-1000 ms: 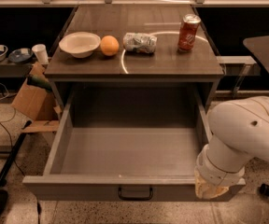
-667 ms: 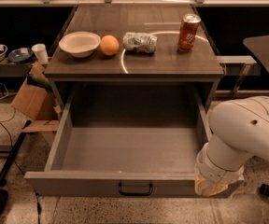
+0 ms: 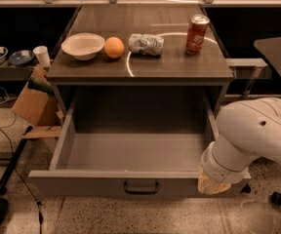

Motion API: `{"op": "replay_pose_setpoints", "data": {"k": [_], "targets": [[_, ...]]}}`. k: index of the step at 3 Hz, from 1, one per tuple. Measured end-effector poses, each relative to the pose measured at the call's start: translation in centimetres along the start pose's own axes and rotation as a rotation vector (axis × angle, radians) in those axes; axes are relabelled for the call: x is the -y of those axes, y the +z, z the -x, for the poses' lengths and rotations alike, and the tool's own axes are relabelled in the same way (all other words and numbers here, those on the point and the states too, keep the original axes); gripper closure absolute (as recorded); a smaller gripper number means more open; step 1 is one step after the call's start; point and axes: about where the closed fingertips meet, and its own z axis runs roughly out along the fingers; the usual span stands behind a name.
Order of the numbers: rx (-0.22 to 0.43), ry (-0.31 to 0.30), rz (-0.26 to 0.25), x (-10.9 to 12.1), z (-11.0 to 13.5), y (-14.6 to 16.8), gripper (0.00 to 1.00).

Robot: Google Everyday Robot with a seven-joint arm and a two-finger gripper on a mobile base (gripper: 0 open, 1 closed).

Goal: Close top drawer

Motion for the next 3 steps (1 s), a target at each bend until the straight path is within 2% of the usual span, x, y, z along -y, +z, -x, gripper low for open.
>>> {"op": "replay_pose_setpoints", "data": {"k": [1, 3], "targets": [[-0.033, -0.004, -0.035, 1.3, -1.6, -0.1, 1.0], [-0.069, -0.015, -0.073, 3.5, -3.8, -0.4, 1.0]]}}
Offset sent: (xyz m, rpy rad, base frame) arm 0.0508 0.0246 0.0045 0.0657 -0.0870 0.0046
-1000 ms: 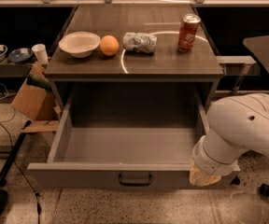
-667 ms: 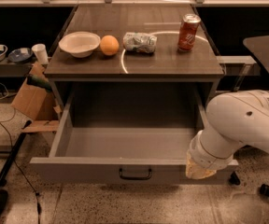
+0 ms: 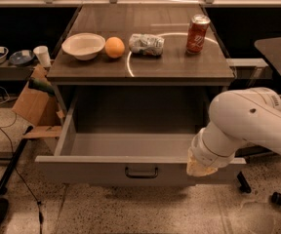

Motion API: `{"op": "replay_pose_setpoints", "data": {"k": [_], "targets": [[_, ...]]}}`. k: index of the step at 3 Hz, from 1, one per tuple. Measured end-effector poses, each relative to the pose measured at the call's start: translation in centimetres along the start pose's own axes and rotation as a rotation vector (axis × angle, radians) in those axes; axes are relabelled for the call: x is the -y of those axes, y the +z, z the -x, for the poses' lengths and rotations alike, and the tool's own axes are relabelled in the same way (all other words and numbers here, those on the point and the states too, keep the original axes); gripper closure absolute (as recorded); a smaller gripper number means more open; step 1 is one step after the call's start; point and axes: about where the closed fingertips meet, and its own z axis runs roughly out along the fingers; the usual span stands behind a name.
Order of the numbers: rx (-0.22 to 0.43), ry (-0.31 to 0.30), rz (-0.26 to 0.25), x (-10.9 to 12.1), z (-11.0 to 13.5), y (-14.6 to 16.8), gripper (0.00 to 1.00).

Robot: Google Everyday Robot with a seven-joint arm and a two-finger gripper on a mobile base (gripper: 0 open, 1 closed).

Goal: Close top drawer

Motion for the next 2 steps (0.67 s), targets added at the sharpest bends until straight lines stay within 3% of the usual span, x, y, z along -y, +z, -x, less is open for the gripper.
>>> {"op": "replay_pose_setpoints", "data": {"k": [2], "targets": [[-0.011, 0.002, -0.032, 2.2, -2.9, 1.1, 1.0]]}}
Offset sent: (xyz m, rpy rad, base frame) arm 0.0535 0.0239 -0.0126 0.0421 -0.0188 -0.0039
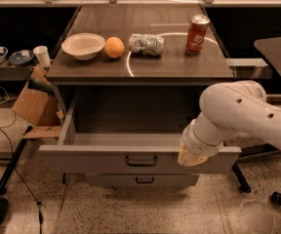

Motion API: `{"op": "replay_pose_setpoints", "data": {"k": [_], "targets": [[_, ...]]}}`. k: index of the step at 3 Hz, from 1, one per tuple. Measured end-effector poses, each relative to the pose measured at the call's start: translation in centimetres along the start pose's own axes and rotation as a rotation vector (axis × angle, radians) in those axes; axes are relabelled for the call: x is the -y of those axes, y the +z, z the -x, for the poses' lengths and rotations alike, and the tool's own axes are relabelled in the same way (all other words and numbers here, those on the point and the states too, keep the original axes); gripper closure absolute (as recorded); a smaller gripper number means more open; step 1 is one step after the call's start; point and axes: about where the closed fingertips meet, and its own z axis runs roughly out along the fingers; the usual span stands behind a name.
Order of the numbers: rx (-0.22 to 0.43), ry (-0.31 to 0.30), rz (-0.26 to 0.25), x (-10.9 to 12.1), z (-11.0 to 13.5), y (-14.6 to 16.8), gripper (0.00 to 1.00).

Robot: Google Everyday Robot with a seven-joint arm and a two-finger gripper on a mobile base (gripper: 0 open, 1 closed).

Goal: Close top drawer

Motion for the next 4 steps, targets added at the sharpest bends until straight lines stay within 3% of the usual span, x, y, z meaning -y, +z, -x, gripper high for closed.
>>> {"op": "replay_pose_setpoints", "data": {"k": [2, 4], "targets": [[-0.032, 0.051, -0.003, 0.4, -4.0, 0.3, 1.0], [-0.089, 0.144, 0.026, -0.2, -9.0, -0.3, 1.0]]}}
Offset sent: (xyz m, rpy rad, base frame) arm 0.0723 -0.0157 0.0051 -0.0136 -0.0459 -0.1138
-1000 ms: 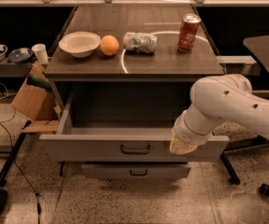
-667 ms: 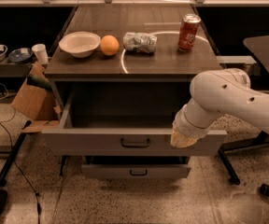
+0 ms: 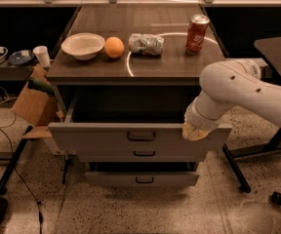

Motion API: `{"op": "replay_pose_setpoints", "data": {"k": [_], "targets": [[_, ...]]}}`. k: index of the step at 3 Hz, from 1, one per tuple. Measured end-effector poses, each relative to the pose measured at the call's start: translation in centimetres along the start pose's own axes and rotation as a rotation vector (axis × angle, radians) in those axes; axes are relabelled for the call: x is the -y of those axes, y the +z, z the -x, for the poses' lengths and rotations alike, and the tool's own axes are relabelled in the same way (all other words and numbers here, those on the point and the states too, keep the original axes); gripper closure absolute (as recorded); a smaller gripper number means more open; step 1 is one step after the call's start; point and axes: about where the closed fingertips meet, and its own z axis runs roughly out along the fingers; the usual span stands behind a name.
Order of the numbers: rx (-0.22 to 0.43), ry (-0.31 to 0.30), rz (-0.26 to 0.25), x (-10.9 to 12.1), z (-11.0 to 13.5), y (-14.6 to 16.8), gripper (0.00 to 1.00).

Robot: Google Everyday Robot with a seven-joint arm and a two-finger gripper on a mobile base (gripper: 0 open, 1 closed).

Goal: Close top drawer

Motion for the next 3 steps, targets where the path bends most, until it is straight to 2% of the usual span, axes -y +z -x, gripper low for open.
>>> {"op": "replay_pose_setpoints", "data": {"k": [1, 2, 3], "targets": [[-0.04, 0.054, 0.012, 0.03, -2.7, 0.46, 1.0], [-0.096, 0.074, -0.03, -0.12, -3.55, 0.74, 1.0], [-0.184, 0.055, -0.106, 0.15, -3.31, 0.13, 1.0]]}}
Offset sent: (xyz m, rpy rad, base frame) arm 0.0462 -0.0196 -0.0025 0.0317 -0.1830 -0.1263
